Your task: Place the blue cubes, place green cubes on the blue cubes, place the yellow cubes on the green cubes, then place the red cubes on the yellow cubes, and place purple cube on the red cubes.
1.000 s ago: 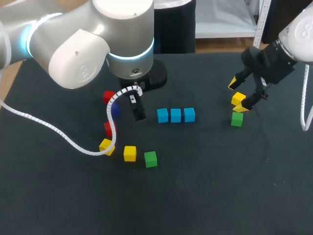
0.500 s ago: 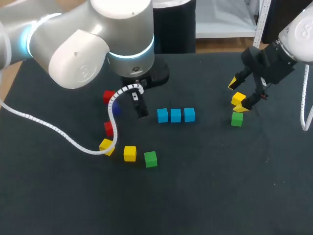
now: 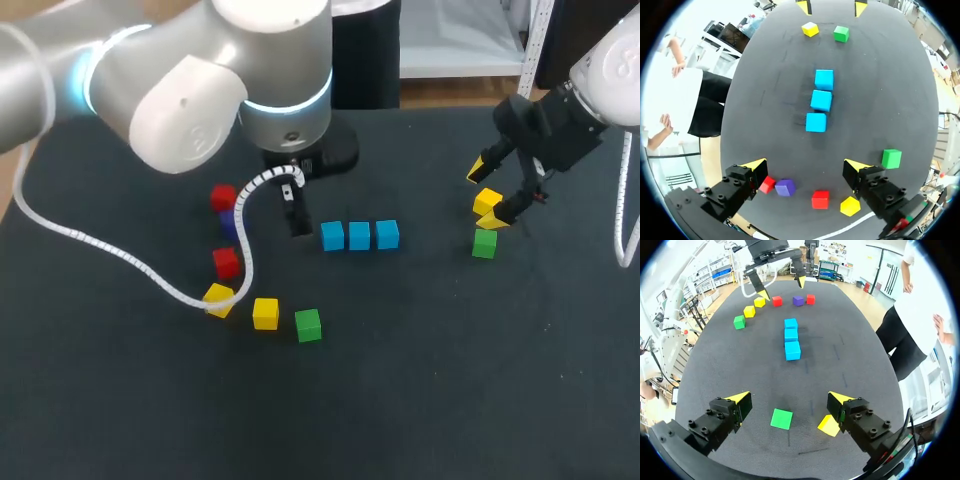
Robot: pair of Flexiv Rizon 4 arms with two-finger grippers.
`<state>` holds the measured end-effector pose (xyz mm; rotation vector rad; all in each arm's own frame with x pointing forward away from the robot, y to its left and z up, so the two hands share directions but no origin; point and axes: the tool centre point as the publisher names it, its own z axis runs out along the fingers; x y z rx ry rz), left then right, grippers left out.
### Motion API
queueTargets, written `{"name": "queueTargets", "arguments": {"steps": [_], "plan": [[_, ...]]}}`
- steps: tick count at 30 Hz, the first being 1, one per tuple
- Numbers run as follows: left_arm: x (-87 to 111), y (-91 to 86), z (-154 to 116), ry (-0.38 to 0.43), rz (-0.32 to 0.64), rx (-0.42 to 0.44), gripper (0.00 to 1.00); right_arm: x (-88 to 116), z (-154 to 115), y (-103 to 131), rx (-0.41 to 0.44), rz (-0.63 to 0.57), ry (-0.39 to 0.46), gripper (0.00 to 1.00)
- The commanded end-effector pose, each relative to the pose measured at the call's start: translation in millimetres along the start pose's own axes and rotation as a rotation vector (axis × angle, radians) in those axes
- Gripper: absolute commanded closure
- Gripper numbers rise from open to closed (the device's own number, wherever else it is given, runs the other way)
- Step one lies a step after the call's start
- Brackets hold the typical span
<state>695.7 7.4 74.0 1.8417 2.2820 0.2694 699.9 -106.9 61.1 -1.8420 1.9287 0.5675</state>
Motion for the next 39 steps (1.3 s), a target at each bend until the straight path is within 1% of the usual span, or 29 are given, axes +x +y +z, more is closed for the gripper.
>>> {"name": "queueTargets", "arguments": {"steps": [1,3,7,9,19,24,28,31,33,35,38,39], "plan": [[14.4,-4.1,-13,0.020,-0.026,-0.006,0.00,0,0,0,0.001,0.000,0.000,0.00],[28.3,-9.2,-24,0.031,-0.049,-0.028,0.00,0,0,0,0.001,0.000,0.000,0.00],[43.9,-18.9,-39,0.042,-0.055,-0.055,0.00,0,0,0,0.001,0.000,0.000,0.00],[51.9,-25.3,-47,0.035,-0.063,-0.083,0.00,0,0,0,0.001,0.000,0.000,0.00],[53.6,-26.6,-49,0.030,-0.067,-0.087,0.00,0,0,0,0.001,0.000,0.000,0.00],[58.8,-43.0,-62,0.050,-0.043,-0.104,0.00,0,0,0,0.001,0.000,0.000,0.00],[67.3,-47.1,-69,0.077,-0.056,-0.108,0.00,0,0,0,0.001,0.000,0.000,0.00],[69.8,-47.2,-71,0.074,-0.065,-0.118,0.00,0,0,0,0.001,0.000,0.000,0.00],[72.6,-44.5,-70,-0.004,-0.085,-0.105,0.00,0,0,0,0.001,0.000,0.000,0.00],[75.9,-40.7,-67,-0.067,-0.089,-0.094,0.00,0,0,0,0.001,0.000,0.000,0.00],[80.9,-35.6,-61,-0.179,-0.094,-0.047,0.00,0,0,0,0.001,0.000,0.000,0.00],[81.7,-35.0,-59,-0.206,-0.090,-0.035,0.00,0,0,0,0.001,0.000,0.000,0.00]]}}
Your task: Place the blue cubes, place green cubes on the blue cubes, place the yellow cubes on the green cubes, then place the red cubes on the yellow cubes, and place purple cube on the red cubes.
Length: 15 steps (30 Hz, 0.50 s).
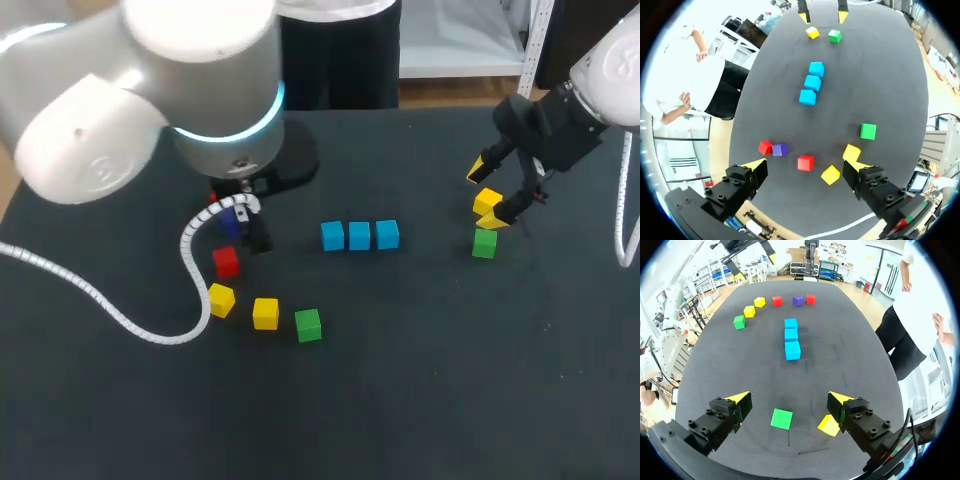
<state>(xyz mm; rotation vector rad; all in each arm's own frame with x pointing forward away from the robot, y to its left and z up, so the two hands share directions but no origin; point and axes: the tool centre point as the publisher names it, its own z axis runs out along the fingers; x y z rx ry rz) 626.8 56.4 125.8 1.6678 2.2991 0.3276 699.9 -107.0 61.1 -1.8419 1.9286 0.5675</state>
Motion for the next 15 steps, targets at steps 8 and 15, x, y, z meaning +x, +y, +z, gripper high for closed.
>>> {"name": "queueTargets", "arguments": {"steps": [8,15], "plan": [[48.1,10.4,8,-0.344,0.027,0.117,0.00,0,0,0,0.001,0.000,0.000,0.00],[65.3,10.4,6,-0.402,0.023,0.117,0.00,0,0,0,0.001,0.000,0.000,0.00]]}}
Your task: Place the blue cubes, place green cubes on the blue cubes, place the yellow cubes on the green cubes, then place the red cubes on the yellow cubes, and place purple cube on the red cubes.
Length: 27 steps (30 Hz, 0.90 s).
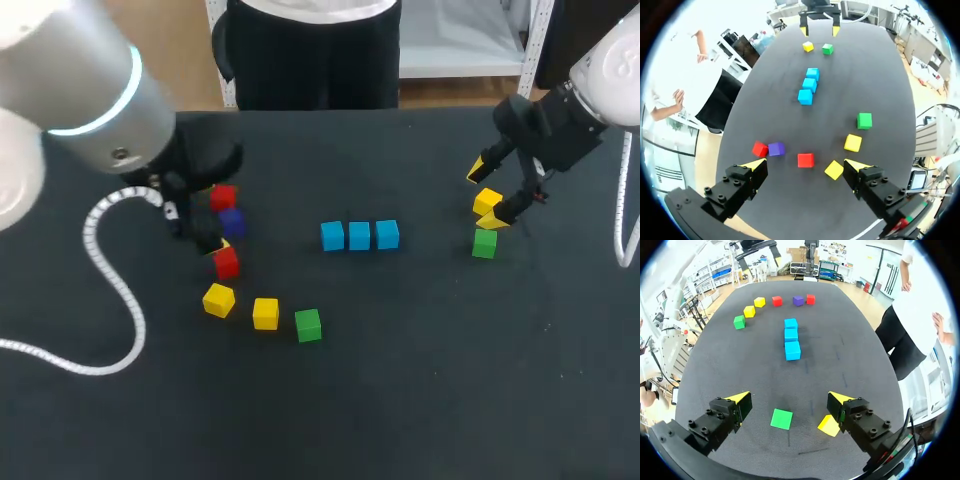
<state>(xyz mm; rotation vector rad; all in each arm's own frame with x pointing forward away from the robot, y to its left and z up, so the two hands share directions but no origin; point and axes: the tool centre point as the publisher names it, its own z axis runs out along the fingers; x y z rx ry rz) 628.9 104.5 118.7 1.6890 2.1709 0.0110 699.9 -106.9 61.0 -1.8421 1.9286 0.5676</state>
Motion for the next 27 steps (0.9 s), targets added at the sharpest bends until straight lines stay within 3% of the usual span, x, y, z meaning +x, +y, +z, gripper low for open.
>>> {"name": "queueTargets", "arguments": {"steps": [1,11,27], "plan": [[20.4,-4.0,-5,-0.188,0.013,0.003,0.00,0,0,0,0.001,0.000,0.000,0.00],[27.6,18.1,10,-0.215,0.028,0.017,0.00,0,0,0,0.001,0.000,0.000,0.00],[1.2,34.8,18,-0.238,0.076,0.033,0.00,0,0,0,0.001,0.000,0.000,0.00]]}}
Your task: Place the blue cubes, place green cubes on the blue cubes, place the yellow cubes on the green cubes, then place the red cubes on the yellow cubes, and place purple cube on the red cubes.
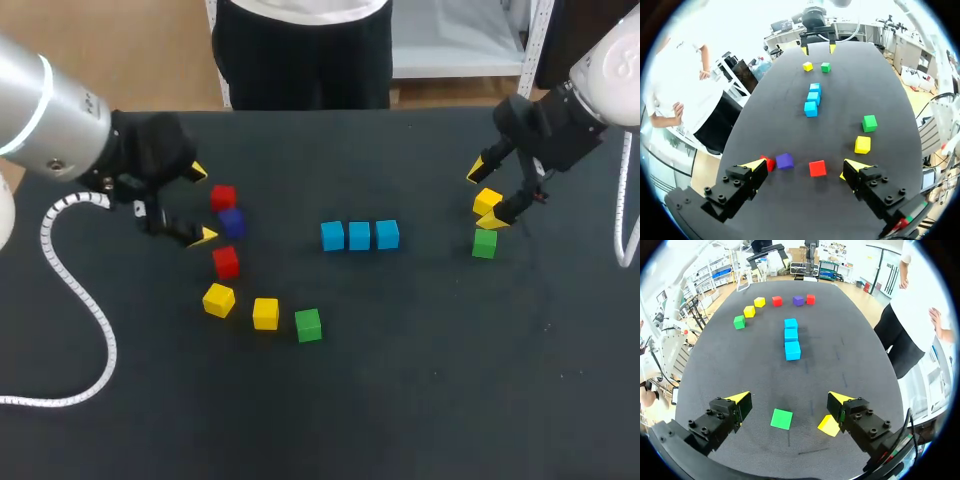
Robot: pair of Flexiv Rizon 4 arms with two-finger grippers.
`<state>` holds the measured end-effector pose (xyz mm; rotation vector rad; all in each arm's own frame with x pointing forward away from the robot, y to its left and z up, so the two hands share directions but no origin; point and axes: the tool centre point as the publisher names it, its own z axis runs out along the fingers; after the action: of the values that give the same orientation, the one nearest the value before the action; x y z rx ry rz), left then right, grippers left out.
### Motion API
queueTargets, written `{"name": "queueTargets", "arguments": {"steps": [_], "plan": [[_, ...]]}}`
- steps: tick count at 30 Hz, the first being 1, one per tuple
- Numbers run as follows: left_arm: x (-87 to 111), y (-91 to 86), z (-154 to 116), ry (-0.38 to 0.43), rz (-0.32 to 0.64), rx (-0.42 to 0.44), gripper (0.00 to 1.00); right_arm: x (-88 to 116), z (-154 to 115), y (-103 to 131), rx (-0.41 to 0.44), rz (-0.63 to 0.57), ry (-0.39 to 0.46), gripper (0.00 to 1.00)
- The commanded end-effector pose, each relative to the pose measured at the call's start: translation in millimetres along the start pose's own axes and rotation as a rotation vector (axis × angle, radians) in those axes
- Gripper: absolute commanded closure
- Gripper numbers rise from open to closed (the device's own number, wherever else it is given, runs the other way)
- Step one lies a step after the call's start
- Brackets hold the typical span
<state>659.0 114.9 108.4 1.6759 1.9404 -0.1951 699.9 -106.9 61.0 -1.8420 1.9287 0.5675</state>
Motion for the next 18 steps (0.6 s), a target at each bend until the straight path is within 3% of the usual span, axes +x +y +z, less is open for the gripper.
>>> {"name": "queueTargets", "arguments": {"steps": [1,12,18], "plan": [[-5.9,8.3,3,0.009,0.010,0.013,0.00,0,0,0,0.001,0.000,0.000,0.00],[-19.4,27.3,18,0.030,0.037,0.083,0.00,0,0,0,0.001,0.000,0.000,0.00],[-21.4,29.4,22,0.085,0.041,0.098,0.00,0,0,0,0.001,0.000,0.000,0.00]]}}
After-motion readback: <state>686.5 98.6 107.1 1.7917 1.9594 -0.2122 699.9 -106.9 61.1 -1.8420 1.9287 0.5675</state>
